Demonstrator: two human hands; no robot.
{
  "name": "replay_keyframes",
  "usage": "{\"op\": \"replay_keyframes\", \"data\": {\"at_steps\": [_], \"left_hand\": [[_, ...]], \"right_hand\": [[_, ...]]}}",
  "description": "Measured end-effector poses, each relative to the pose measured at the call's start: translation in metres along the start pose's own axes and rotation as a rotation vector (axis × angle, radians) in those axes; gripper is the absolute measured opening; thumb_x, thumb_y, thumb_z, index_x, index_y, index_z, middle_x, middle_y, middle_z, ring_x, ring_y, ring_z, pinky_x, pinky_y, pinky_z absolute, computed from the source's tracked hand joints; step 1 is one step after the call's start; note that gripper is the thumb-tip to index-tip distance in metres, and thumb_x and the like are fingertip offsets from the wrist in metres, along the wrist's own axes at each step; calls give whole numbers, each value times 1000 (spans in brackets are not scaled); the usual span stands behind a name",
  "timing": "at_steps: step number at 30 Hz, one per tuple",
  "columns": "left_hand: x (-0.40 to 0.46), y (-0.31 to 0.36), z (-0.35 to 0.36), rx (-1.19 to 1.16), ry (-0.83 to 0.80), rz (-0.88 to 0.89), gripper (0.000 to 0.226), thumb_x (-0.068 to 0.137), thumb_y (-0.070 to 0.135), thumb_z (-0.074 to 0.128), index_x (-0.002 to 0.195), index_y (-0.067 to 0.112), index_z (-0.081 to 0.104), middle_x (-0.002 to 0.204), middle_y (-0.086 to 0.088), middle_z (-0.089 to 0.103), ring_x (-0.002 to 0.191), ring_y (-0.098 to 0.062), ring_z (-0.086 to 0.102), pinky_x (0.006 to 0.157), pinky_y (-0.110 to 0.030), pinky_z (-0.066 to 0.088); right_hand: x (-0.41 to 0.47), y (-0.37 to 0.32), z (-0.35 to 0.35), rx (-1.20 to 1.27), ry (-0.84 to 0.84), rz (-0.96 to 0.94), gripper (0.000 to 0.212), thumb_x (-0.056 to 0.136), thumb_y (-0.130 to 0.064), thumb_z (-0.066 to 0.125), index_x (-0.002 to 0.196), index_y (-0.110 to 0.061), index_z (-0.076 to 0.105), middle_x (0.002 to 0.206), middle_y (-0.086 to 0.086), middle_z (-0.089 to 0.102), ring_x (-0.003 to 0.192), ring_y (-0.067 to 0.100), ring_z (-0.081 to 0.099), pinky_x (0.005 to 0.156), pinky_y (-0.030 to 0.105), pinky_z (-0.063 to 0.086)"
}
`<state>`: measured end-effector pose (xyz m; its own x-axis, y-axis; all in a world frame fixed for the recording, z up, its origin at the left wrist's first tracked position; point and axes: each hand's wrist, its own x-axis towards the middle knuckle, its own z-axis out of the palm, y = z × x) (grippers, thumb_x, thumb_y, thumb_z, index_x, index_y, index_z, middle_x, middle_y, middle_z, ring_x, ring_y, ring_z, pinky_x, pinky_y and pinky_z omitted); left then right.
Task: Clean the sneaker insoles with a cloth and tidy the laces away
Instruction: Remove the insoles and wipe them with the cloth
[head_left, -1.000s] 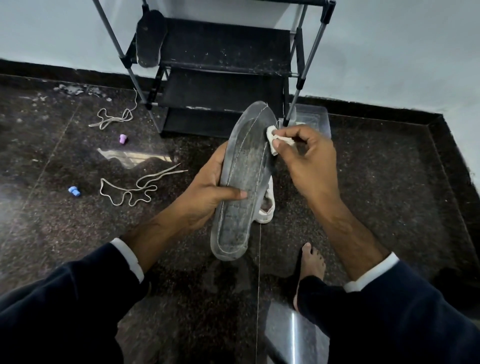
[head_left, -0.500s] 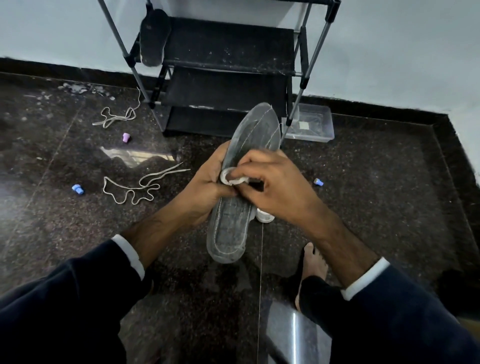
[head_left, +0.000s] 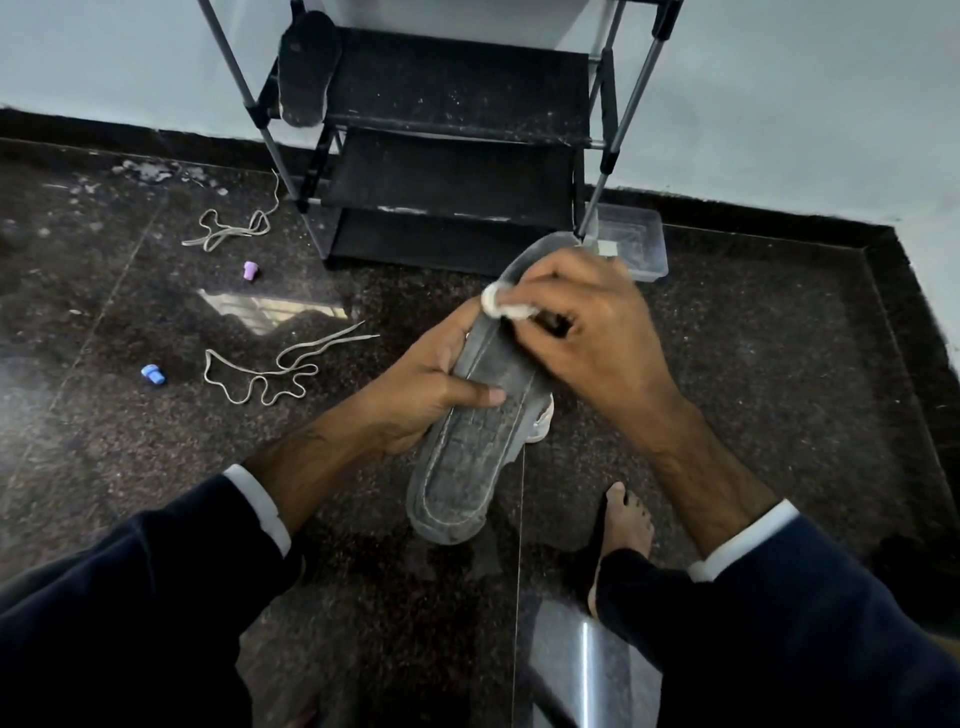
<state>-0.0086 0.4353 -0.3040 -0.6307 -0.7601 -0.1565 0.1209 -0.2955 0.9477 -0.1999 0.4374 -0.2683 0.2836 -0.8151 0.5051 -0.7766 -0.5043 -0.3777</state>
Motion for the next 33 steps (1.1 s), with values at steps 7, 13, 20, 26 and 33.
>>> {"op": "replay_keyframes", "data": {"at_steps": [7,13,20,26,33], "left_hand": [[-2,3,-4,4,40,-4,78,72,-18,64,142,8,42,116,-9,63,108,-18,65,86,-30,56],[0,3,-2,11,16,-22,80,77,-23,62,146,11,41,119,-13,62,110,-22,64,92,-36,56],[-2,0,0,15,-27,-59,85,73,-14,66,148,11,38,122,-14,62,110,-23,64,90,-36,56],[0,3,-8,57,70,-5,80,71,-28,59,141,5,42,113,-8,61,107,-16,64,83,-29,57],[-1,2,-2,39,32,-57,85,72,-15,65,148,14,39,114,-12,65,106,-23,65,91,-39,56]], "right_hand": [[-3,-12,5,183,-162,-30,21,85,-10,76,106,-12,79,98,3,67,91,18,63,79,38,54],[3,-4,-3,-59,-160,-174,19,87,-17,72,105,-18,78,99,1,65,95,21,60,81,40,47],[0,11,-9,-13,4,45,20,87,-9,73,105,-11,78,98,7,65,91,22,61,78,47,54],[-4,-20,9,81,-340,-226,20,84,-10,74,104,-14,77,105,3,63,100,20,57,86,37,50],[1,0,-2,59,-76,2,22,88,-7,71,108,-16,77,104,2,65,102,19,61,84,45,51]]}}
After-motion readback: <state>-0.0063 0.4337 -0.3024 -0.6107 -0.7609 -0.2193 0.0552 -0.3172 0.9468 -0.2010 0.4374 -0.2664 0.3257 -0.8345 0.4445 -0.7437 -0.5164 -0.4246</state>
